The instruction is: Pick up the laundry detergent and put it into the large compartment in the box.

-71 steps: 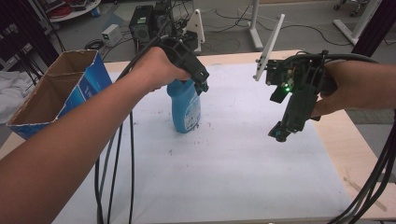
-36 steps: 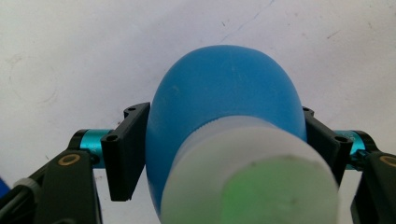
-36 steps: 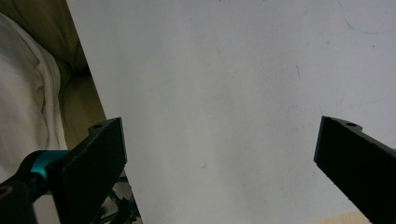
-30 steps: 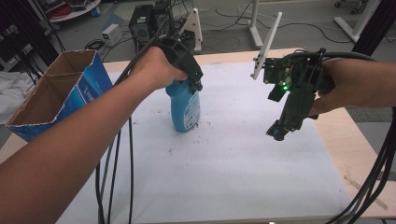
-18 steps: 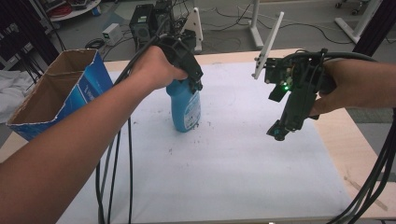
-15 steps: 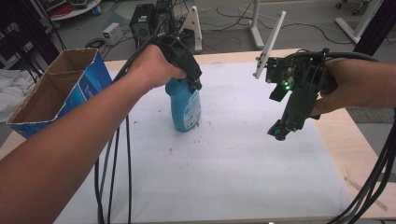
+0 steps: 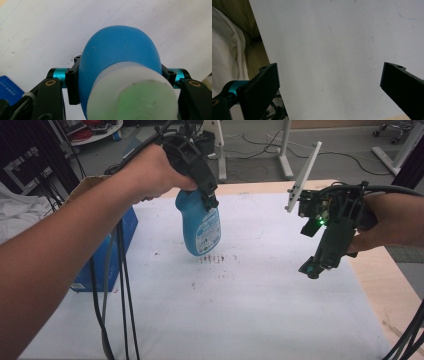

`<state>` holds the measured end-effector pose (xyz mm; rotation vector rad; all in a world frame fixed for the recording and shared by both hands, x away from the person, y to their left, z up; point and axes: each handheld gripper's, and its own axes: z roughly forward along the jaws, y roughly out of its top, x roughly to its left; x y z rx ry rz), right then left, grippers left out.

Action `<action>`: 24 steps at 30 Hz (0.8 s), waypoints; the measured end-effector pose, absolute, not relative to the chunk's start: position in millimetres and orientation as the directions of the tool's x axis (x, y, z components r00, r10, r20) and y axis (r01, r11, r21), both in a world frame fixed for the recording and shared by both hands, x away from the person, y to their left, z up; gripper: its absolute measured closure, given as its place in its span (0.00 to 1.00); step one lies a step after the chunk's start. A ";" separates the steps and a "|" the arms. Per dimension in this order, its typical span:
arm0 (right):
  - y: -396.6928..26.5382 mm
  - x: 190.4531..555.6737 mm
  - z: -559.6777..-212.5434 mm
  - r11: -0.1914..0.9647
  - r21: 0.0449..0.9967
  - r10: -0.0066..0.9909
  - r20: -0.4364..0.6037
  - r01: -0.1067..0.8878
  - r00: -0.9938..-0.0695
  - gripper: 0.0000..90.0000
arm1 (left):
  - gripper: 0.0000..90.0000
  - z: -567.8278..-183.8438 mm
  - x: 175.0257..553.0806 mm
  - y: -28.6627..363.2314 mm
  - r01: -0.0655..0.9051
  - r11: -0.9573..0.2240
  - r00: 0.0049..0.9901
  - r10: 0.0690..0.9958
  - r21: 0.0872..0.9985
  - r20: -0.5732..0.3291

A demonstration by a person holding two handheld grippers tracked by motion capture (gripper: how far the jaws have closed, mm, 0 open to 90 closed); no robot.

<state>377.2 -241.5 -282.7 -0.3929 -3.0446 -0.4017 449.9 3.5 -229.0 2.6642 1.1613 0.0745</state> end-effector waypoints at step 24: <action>-240.1 376.5 -281.8 0.935 0.246 0.242 0.083 0.255 -0.967 0.02 | 0.42 -143.9 413.7 52.3 0.422 -0.861 0.899 0.437 0.285 -0.010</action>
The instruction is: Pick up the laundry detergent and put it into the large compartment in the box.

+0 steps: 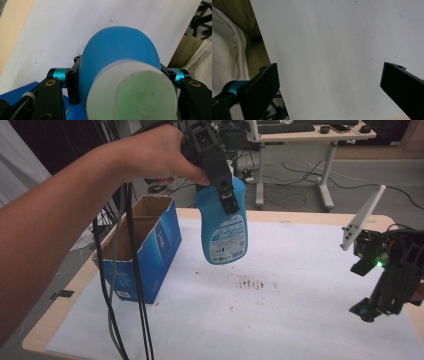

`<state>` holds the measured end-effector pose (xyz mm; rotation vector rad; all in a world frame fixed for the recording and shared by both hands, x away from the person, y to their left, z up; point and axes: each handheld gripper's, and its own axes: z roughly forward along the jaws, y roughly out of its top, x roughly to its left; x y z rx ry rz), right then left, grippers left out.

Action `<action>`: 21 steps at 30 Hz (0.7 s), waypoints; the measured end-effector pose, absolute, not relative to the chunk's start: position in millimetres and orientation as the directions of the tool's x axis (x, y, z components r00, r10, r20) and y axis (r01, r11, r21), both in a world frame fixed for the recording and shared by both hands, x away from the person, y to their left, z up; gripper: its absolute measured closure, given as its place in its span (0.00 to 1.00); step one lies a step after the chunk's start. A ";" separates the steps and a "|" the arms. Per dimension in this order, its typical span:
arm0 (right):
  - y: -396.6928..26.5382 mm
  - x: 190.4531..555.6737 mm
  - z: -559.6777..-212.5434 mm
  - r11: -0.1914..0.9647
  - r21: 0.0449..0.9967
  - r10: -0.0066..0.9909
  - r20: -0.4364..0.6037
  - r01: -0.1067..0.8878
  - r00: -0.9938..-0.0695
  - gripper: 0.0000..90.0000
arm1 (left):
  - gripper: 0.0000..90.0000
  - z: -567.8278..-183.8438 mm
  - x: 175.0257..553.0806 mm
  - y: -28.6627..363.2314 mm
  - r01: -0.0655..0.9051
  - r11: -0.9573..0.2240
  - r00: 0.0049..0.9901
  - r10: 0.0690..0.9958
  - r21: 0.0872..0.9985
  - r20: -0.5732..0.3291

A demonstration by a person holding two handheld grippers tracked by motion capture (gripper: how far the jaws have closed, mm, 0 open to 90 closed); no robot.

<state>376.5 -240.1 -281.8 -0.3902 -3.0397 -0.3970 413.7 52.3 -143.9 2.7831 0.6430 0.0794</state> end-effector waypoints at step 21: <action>-234.7 382.1 -281.0 0.931 0.241 0.260 0.089 0.275 -0.961 0.02 | 0.42 -94.7 405.7 152.9 0.400 -0.849 0.891 0.448 0.344 0.069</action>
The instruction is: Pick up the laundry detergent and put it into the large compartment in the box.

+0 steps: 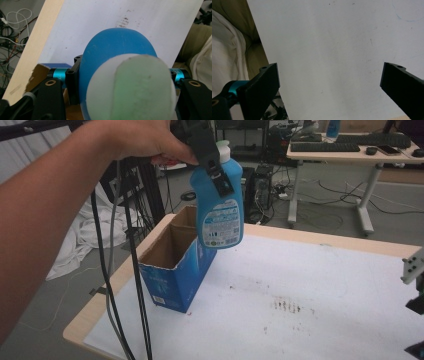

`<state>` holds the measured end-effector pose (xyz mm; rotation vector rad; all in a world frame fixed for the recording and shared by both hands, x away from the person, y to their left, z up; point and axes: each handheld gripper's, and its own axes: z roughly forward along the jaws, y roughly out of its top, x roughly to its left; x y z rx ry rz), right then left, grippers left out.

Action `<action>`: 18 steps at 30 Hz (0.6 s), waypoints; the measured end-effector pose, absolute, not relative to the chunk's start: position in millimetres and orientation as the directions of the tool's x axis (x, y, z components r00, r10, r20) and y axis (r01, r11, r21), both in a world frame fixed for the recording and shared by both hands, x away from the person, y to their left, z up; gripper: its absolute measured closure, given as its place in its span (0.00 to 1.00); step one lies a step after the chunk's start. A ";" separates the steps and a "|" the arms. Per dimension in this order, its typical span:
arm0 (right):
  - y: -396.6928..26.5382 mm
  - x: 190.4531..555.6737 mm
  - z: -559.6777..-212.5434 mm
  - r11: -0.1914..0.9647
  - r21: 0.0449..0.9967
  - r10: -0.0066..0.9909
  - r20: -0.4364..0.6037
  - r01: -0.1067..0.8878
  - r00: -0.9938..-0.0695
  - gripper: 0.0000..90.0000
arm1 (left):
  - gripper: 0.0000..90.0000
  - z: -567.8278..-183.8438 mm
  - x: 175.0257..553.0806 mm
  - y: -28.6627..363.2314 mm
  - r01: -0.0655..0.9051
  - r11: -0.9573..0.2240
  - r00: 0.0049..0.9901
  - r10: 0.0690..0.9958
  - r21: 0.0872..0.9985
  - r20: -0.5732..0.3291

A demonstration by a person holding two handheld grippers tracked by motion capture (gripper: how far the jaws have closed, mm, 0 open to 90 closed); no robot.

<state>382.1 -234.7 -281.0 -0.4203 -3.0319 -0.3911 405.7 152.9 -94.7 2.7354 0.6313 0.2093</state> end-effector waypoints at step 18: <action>-229.3 385.8 -285.0 0.931 0.220 0.275 0.096 0.290 -0.957 0.02 | 0.42 -87.7 397.1 217.5 0.387 -0.860 0.886 0.446 0.332 0.123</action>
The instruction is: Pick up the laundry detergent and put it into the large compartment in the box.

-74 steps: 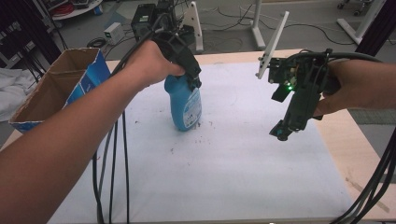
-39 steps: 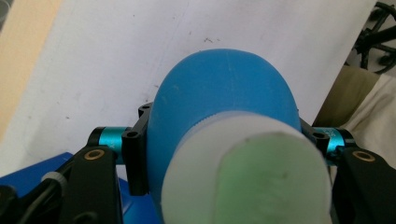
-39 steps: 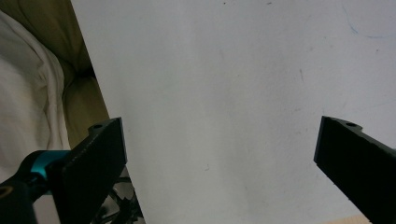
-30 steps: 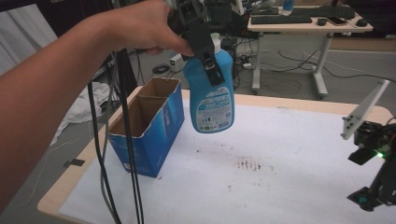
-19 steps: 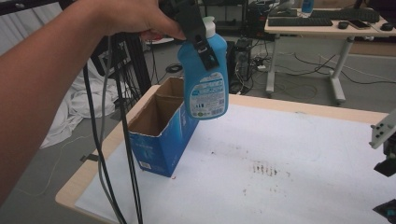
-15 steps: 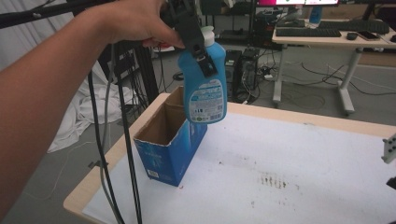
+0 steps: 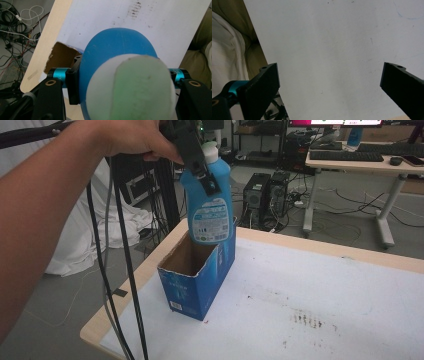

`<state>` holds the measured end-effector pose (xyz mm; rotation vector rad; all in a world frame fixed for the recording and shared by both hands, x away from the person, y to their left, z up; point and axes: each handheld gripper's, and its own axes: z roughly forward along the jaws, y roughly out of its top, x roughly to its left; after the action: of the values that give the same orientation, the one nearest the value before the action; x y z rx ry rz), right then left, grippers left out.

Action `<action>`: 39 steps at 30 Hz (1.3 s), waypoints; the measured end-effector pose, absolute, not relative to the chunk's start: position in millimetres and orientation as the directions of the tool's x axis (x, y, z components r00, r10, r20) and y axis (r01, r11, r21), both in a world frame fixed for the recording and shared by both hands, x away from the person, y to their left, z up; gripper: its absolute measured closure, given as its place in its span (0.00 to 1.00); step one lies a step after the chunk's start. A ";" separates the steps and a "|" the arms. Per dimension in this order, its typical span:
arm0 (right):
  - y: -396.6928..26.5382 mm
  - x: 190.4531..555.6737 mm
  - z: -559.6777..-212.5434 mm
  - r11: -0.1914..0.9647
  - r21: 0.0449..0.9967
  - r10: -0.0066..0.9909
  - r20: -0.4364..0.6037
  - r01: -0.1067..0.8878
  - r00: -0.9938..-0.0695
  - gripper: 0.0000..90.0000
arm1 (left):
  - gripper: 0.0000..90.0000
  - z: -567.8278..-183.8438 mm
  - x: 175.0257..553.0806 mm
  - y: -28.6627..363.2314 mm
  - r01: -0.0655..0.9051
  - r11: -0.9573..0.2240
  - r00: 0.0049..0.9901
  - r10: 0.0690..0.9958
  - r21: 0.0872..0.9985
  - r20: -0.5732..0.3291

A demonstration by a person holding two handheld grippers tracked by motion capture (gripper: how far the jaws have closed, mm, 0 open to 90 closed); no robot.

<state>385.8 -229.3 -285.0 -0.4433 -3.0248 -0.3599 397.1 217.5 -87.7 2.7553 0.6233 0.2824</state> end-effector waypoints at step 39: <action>-224.1 386.5 -288.1 0.932 0.197 0.290 0.096 0.304 -0.952 0.02 | 0.42 -208.3 410.8 259.0 0.446 -0.871 0.878 0.471 0.207 0.089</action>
<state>386.5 -224.1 -288.1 -0.4658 -3.0234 -0.3246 410.8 259.0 -208.3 2.8681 0.7068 0.2030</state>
